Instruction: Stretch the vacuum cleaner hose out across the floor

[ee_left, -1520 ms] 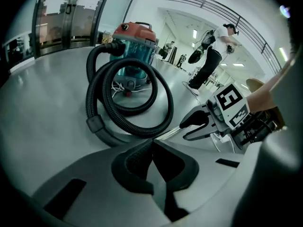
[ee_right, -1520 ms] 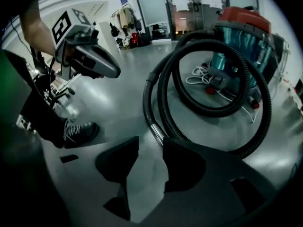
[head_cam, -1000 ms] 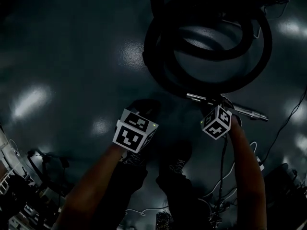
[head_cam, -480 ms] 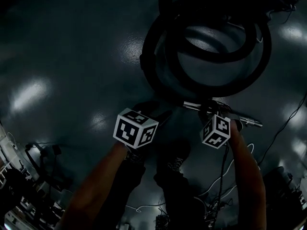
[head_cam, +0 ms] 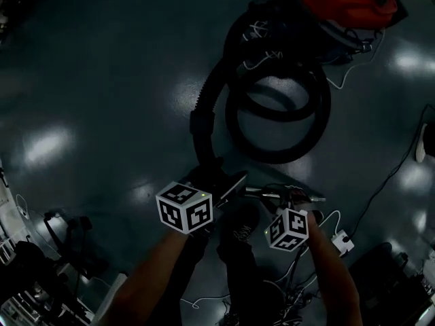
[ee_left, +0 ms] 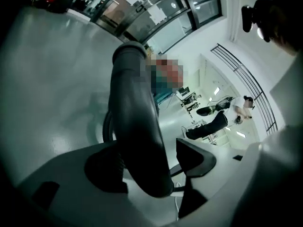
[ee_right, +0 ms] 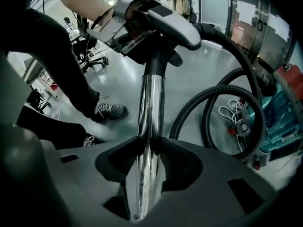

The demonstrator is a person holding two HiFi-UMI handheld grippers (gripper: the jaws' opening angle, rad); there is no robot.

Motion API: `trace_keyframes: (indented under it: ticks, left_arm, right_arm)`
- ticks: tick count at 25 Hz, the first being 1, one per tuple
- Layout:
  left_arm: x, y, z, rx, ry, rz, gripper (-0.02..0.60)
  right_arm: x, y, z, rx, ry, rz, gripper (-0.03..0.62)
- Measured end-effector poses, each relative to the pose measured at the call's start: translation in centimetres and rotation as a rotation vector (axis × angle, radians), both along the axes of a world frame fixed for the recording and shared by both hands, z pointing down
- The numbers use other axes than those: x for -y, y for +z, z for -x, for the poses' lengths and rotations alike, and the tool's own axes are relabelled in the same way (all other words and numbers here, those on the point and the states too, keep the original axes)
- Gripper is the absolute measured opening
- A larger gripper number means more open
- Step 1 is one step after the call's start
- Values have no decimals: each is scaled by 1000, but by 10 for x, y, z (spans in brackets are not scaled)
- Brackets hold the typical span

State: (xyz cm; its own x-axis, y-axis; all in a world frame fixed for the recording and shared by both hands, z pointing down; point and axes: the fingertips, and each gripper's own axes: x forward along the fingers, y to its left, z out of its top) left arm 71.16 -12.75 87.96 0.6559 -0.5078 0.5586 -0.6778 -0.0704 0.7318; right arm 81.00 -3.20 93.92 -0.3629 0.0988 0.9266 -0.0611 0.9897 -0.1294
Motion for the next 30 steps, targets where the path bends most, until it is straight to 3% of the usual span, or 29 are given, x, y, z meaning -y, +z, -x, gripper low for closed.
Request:
trace_keyframes:
  ticks: [1,2,3,8,11,14,17,22,25,30]
  left_arm:
    - [4,-17,0,22,7,-18,324]
    - [8,-33,0,43,21,-40,229]
    - [12,-50,-2,51,32,-65,177]
    - [38,-145,-19,-22,-17,-156,101]
    - [47,-198,-32,23,43,-233,87]
    - [50,-242,-44,125,188,-319,86]
    - [41,-284,-54,236,394,-418,86]
    - [9,-355,-66,409,754,-559,86]
    - [-13,-400,-76,457,938,-610,86]
    - [-68,-461,-90,490,1178,-622,86]
  right_arm:
    - [-4,-16,3,7,12,8,155]
    - [-7,-31,6,12,29,16,155]
    - [-7,-43,9,16,52,22,155]
    - [-1,-108,26,87,191,46,156]
    - [-1,-146,37,115,233,21,156]
    - [-4,-180,34,87,254,17,156]
    - [-6,-227,16,82,311,6,158]
    - [10,-348,-26,159,457,-135,158]
    - [28,-437,-46,221,499,-271,156]
    - [25,-576,-52,312,457,-430,157]
